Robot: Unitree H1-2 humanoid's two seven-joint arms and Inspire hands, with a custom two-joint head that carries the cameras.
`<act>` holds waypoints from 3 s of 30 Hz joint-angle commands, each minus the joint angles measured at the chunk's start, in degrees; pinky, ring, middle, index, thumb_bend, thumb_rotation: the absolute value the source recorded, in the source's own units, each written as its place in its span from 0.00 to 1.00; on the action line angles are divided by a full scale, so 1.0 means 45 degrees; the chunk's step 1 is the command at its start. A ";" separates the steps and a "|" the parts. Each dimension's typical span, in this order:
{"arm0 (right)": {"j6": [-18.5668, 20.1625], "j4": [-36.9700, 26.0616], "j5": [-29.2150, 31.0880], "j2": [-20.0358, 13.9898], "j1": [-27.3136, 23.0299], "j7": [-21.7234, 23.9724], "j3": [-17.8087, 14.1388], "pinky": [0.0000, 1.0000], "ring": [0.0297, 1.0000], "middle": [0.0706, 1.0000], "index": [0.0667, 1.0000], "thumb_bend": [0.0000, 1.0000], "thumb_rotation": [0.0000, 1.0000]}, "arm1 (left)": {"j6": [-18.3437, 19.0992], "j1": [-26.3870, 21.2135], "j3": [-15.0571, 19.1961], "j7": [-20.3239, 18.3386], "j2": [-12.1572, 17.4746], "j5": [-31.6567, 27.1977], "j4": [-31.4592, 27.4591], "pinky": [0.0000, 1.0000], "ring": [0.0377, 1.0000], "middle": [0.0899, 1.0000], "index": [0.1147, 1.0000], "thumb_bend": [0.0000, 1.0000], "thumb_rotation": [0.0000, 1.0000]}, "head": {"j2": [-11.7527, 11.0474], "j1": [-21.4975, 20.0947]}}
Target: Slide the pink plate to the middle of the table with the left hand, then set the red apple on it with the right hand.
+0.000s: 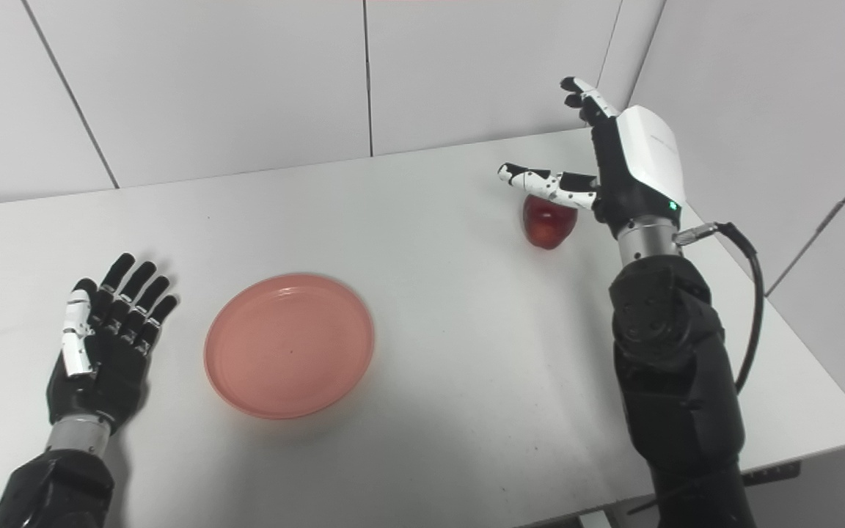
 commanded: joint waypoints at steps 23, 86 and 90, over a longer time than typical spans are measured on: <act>-0.0012 0.2812 -0.0957 -0.0864 -0.0936 0.1234 -0.0240 0.75 0.86 0.90 0.90 1.00 0.55 | -0.0406 -0.0191 0.0170 -0.0047 0.0180 -0.0159 0.0084 0.90 0.89 0.88 0.85 0.36 1.00 | 0.0014 0.0127; -0.0710 0.7135 0.0970 -0.2000 -0.2121 -0.1300 0.1699 0.46 0.51 0.54 0.49 0.66 0.19 | -0.0147 -0.0018 0.0116 0.0160 0.0130 -0.0181 -0.0301 0.90 0.88 0.87 0.84 0.35 1.00 | 0.0206 0.0511; -0.0654 0.7393 0.1056 -0.2100 -0.2191 -0.1506 0.1954 0.37 0.43 0.48 0.45 0.53 0.14 | -0.0154 -0.0003 0.0094 0.0141 0.0145 -0.0192 -0.0302 0.90 0.89 0.88 0.85 0.36 1.00 | 0.0207 0.0520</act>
